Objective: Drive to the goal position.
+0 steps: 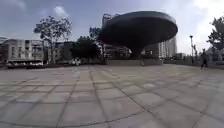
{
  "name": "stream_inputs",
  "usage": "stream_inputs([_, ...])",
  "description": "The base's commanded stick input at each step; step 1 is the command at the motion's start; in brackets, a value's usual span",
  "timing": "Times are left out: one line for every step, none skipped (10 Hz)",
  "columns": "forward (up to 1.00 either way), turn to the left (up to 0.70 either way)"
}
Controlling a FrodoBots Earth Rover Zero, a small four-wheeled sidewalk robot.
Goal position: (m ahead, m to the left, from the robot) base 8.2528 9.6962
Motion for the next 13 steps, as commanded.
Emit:
stream_inputs([0.70, 0.00])
stream_inputs([0.70, 0.00])
stream_inputs([0.70, 0.00])
stream_inputs([0.70, 0.00])
stream_inputs([0.70, 0.00])
stream_inputs([0.70, 0.00])
stream_inputs([0.70, 0.00])
stream_inputs([0.70, 0.00])
stream_inputs([0.70, 0.00])
stream_inputs([0.70, 0.00])
stream_inputs([0.70, 0.00])
stream_inputs([0.70, 0.00])
stream_inputs([0.70, 0.00])
